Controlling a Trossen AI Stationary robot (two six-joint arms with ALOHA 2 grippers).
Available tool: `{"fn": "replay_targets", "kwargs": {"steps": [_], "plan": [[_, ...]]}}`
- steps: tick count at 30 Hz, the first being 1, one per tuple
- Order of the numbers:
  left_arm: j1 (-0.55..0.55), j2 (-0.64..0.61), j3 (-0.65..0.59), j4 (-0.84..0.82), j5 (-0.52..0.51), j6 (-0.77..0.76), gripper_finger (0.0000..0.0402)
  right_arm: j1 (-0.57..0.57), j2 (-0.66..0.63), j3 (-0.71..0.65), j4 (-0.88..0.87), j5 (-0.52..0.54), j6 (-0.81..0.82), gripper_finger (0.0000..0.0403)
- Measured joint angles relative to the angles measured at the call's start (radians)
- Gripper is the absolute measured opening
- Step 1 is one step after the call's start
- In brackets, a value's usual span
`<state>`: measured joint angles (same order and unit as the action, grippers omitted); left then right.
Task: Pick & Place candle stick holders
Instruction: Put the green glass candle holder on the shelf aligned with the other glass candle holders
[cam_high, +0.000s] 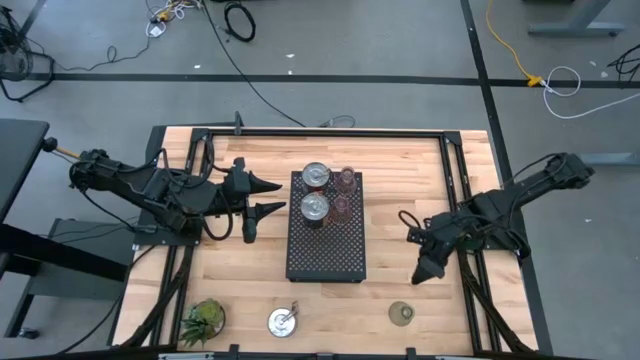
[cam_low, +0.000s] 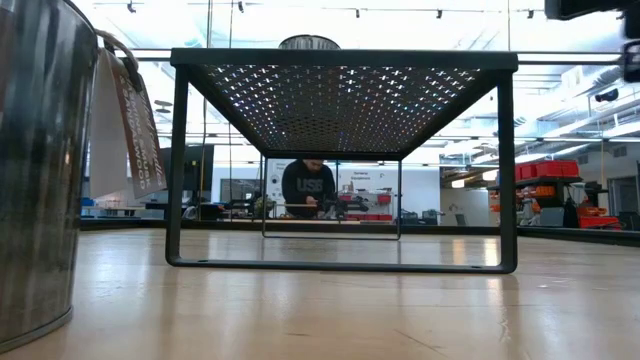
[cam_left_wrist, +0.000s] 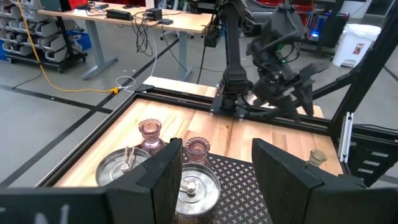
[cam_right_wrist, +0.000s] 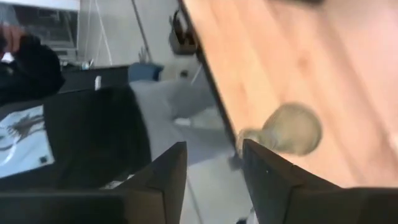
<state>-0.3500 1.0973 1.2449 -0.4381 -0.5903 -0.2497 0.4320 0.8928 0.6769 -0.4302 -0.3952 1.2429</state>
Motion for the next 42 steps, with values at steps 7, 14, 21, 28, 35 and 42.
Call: {"fn": "replay_targets", "kwargs": {"steps": [7, 14, 21, 28, 35, 42], "plan": [[0.000, 0.001, 0.000, 0.000, 0.000, 0.000, 0.0197, 0.099, 0.004, 0.000, 0.014, 0.047, 0.113, 0.0126], [0.000, 0.002, 0.000, 0.000, 0.000, 0.000, 0.0197, 0.252, 0.005, 0.000, 0.068, 0.182, 0.247, 0.0123], [0.000, 0.002, 0.000, 0.000, 0.000, 0.000, 0.0197, 0.407, 0.066, 0.000, 0.060, 0.267, 0.416, 0.0145], [0.000, 0.002, 0.000, 0.000, 0.000, 0.012, 0.0197, 0.463, 0.173, 0.000, 0.133, 0.296, 0.503, 0.0221], [0.000, 0.002, 0.000, 0.000, 0.000, 0.027, 0.0197, 0.462, 0.251, 0.000, 0.144, 0.307, 0.519, 0.0309], [0.000, 0.002, 0.000, -0.001, 0.000, 0.028, 0.0197, 0.441, 0.336, 0.000, 0.139, 0.335, 0.530, 0.0322]]}}
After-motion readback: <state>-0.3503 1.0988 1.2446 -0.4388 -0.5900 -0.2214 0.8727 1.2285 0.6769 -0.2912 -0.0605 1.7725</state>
